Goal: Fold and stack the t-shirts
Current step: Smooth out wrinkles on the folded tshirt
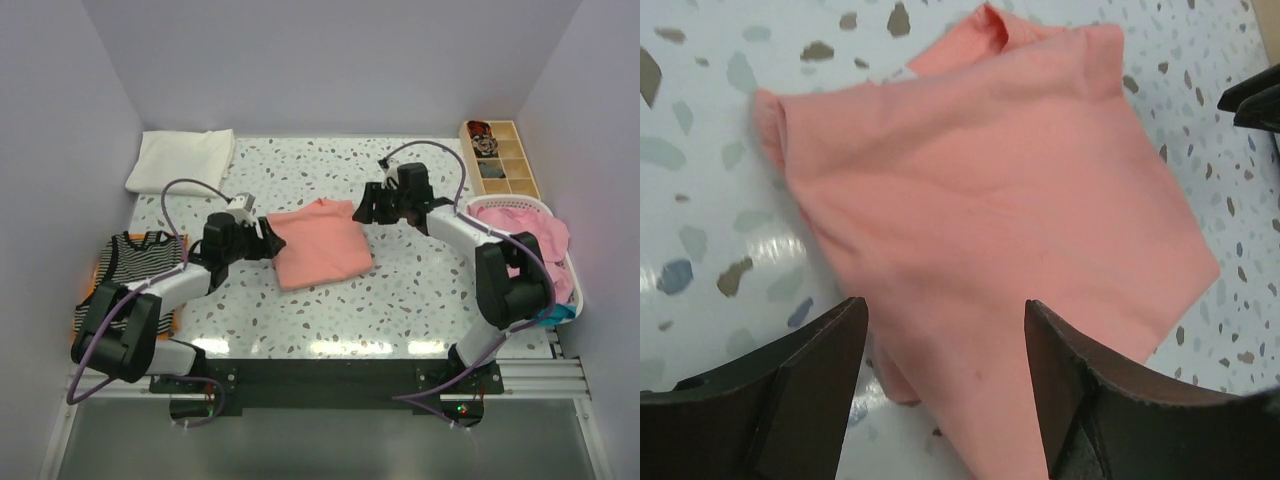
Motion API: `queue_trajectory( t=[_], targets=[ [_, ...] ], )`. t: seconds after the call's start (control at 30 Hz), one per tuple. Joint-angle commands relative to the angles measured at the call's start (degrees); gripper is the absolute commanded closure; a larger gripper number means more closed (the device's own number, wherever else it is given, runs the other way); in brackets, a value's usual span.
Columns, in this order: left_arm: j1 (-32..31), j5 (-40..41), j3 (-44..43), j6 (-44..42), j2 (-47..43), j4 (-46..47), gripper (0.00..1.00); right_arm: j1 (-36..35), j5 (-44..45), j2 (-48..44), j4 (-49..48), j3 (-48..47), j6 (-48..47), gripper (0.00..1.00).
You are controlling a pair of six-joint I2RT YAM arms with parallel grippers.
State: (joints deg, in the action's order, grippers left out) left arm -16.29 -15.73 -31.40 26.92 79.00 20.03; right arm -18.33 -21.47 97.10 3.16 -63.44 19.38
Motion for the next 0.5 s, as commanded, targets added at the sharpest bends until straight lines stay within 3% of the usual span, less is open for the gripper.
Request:
queue_trajectory(
  t=[0.0,0.17,0.47],
  targets=[
    [-2.9,3.7,4.6,3.9,-3.4,-1.5,0.31,0.0,2.6,-1.4,4.3,1.5,-2.2,0.45],
    [-5.0,7.3,6.6,5.0,-3.7,0.4,0.31,0.1,3.0,0.1,5.0,1.7,-2.5,0.44],
    [-5.2,6.6,6.0,5.4,2.6,7.0,0.3,0.2,0.7,7.5,5.5,-0.3,-1.7,0.44]
  ],
)
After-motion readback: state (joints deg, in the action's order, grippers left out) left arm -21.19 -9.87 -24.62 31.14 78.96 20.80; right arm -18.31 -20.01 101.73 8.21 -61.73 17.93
